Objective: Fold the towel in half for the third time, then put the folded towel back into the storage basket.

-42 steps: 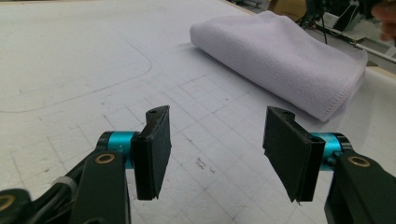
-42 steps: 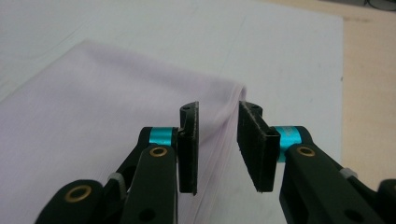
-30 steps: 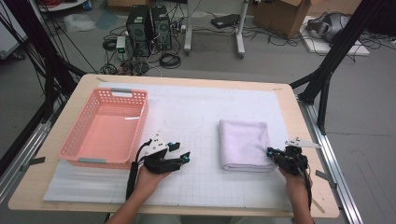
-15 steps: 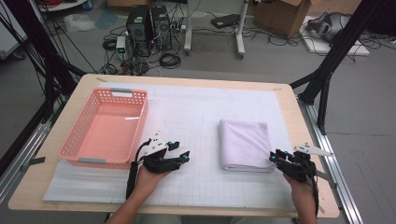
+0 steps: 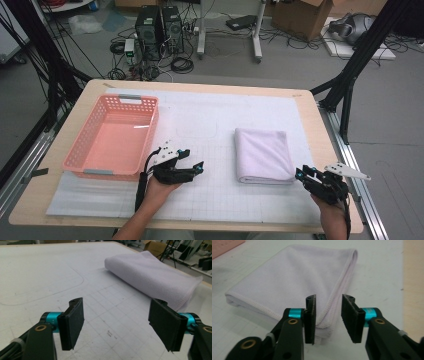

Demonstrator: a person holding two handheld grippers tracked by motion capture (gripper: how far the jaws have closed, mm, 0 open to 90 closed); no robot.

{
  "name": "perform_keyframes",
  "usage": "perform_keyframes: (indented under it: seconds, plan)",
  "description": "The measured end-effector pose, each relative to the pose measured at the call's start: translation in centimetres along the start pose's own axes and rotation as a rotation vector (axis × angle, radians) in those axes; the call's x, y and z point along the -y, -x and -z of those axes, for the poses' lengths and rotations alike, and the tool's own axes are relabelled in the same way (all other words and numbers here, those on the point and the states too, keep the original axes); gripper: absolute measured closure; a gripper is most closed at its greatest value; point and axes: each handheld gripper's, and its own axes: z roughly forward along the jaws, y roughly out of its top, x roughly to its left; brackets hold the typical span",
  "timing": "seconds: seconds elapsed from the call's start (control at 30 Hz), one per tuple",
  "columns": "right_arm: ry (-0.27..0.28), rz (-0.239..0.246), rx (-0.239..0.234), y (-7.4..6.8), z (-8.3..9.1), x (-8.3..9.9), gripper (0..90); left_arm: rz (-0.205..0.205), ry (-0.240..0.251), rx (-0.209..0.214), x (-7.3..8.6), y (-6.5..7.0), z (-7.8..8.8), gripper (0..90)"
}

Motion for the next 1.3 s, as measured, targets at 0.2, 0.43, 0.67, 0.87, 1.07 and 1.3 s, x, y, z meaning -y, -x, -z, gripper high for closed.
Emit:
perform_keyframes:
  seconds: [0.2,0.43,0.67,0.87,1.07,1.3]
  plan:
    - [0.012,0.002,0.039,0.9,1.0,0.8,42.9,-0.008,0.001,0.017,0.0,0.2,-0.1,19.9]
    - [0.018,-0.006,0.054,1.1,1.1,1.1,31.0,0.013,0.018,0.017,-0.1,0.2,0.0,20.1]
    - [0.028,0.056,0.043,0.6,1.1,1.3,21.0,-0.009,0.046,0.031,-0.1,0.2,0.0,20.3]
    - [0.028,0.058,0.048,0.4,1.2,1.5,20.9,-0.026,0.058,0.01,-0.1,0.3,-0.3,20.4]
    - [0.021,0.038,0.057,0.8,1.7,1.8,20.9,-0.013,0.007,-0.022,0.0,0.6,-0.9,19.0]
    - [0.02,0.046,0.07,1.1,2.2,2.2,21.0,0.031,0.012,0.002,-0.1,0.5,-1.6,19.8]
